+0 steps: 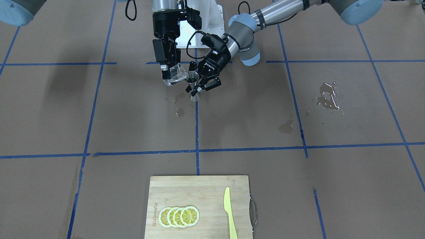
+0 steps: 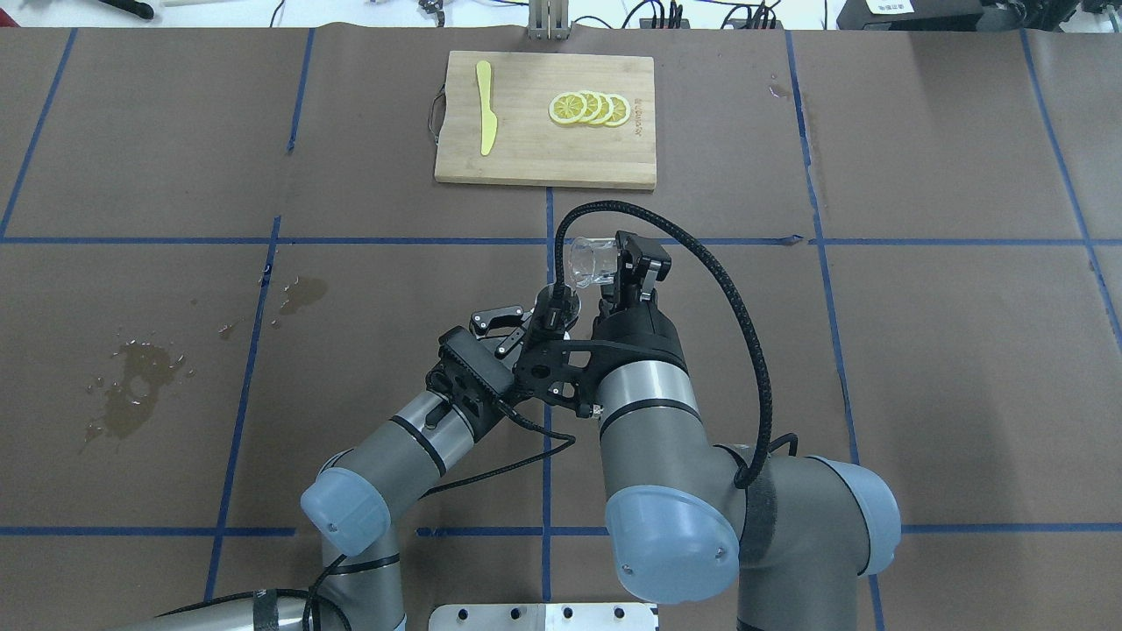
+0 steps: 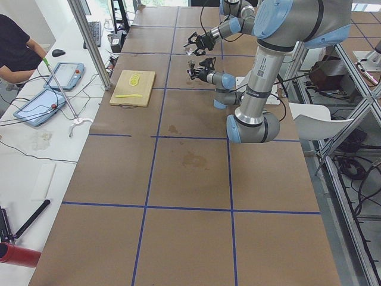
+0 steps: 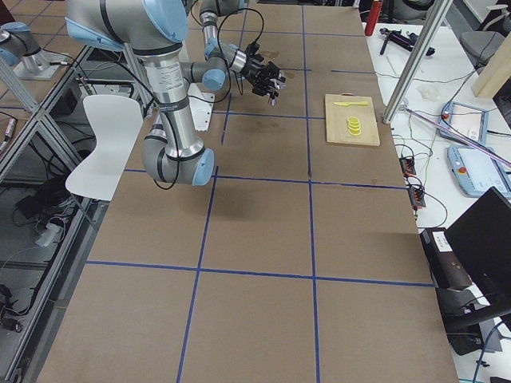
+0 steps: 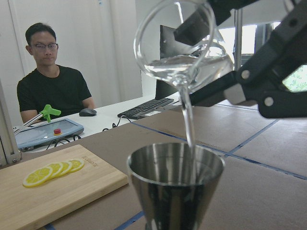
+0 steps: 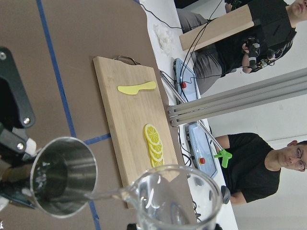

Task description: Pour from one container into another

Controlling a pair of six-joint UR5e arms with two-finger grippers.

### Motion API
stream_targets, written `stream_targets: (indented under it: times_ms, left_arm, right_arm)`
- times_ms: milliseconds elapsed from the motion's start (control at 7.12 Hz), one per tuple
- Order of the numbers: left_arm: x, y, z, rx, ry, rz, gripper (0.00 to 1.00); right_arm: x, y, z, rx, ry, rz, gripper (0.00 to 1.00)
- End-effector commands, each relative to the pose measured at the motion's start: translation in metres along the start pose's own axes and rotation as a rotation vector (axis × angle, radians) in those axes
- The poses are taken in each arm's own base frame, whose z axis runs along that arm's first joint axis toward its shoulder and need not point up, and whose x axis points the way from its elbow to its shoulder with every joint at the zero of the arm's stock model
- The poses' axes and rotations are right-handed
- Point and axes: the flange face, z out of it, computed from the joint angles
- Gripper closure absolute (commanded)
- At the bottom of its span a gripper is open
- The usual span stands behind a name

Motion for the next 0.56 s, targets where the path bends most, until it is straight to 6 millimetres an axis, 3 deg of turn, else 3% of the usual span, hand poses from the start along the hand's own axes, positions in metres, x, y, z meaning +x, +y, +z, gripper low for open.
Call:
stream_targets:
  times_ms: [0, 421]
  left_arm:
    - [0.0000, 0.0000, 0.0000, 0.000, 0.000, 0.000, 1.00]
    - [0.0004, -0.0001, 0.0005, 0.000, 0.000, 0.000, 1.00]
  right_arm:
    - [0.0009, -0.0002, -0.0002, 0.002, 0.006, -0.053, 1.00]
    - [0.0018, -0.0007, -0.0007, 0.007, 0.008, -0.066, 1.00]
